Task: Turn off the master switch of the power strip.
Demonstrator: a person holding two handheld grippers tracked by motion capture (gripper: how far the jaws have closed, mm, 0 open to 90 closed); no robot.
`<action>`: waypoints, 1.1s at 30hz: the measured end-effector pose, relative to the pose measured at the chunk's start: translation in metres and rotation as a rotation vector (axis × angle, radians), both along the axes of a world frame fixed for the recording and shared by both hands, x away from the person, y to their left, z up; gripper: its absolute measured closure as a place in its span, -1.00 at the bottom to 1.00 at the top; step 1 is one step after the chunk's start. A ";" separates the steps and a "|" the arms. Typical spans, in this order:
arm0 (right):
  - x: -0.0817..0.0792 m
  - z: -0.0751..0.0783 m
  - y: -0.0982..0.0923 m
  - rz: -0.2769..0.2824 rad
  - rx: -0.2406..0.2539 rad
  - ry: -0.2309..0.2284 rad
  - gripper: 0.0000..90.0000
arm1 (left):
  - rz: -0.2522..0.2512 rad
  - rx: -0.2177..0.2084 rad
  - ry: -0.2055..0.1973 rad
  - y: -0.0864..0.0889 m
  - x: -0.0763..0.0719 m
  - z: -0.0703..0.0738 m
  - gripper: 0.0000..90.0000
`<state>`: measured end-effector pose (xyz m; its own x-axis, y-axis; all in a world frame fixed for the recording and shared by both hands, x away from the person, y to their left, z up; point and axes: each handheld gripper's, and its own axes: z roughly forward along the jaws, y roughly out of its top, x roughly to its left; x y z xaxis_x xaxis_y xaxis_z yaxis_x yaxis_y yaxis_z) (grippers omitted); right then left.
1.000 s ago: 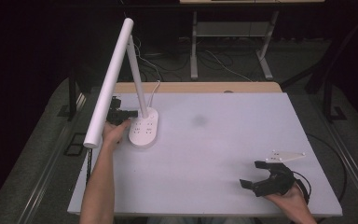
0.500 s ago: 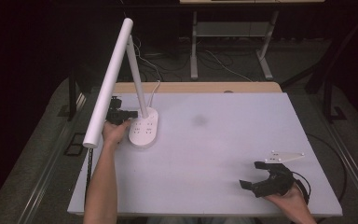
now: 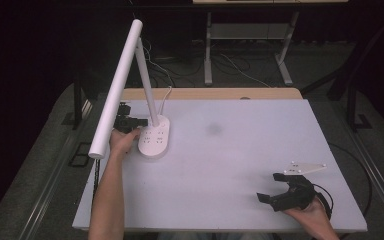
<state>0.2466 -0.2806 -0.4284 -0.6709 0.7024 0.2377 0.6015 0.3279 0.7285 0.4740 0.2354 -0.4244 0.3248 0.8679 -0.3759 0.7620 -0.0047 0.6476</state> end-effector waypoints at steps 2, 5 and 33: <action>0.000 0.000 0.000 0.000 -0.002 0.000 -1.00 | 0.000 0.008 0.000 -0.001 0.000 0.000 1.00; -0.001 0.000 0.000 0.000 -0.003 0.000 -1.00 | 0.023 -0.009 0.004 -0.004 0.001 0.000 1.00; -0.002 0.003 -0.002 -0.002 -0.002 -0.013 -1.00 | 0.033 -0.103 0.007 0.008 -0.007 -0.004 1.00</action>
<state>0.2447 -0.2824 -0.4257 -0.6725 0.7044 0.2271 0.5924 0.3283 0.7357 0.4670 0.2432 -0.4281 0.2940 0.8344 -0.4662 0.7650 0.0869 0.6381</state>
